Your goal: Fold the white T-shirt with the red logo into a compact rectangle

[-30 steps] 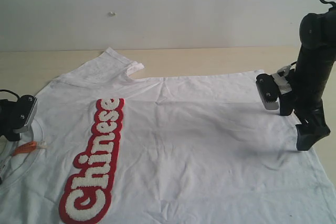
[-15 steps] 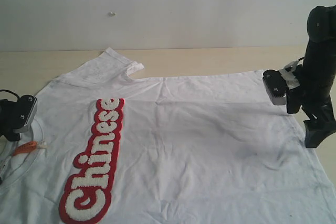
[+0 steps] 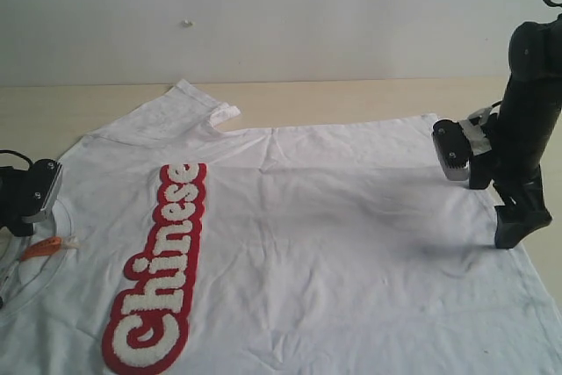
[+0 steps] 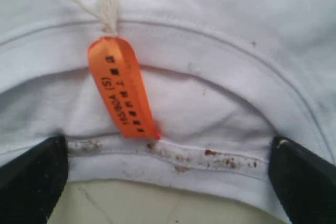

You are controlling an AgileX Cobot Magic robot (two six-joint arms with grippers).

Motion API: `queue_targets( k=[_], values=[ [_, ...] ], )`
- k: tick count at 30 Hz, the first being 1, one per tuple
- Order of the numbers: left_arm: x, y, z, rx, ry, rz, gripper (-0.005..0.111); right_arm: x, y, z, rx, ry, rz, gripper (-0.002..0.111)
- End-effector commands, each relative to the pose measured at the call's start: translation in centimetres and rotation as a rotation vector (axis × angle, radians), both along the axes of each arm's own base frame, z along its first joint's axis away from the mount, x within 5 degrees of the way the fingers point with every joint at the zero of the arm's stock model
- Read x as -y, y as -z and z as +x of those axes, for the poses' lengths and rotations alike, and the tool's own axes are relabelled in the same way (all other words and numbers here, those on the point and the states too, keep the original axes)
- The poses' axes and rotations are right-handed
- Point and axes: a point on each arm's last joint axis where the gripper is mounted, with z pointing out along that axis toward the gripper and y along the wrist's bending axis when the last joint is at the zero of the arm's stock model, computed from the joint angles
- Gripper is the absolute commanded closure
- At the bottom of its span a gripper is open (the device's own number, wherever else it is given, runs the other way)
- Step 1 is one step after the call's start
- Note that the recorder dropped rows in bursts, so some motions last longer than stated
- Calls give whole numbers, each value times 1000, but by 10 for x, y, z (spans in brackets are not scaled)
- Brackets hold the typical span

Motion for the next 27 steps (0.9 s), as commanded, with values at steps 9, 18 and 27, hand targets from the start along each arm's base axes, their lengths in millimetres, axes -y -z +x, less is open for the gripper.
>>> queue_targets(
  k=[9, 18, 27],
  values=[
    [0, 8, 3, 18, -5, -3, 2, 3, 23, -7, 27, -8, -24, 3],
    [0, 8, 3, 18, -5, -3, 2, 3, 23, -11, -23, -66, -15, 3],
    [0, 8, 3, 18, -5, -3, 2, 3, 23, -11, -18, -67, -15, 3]
  ],
)
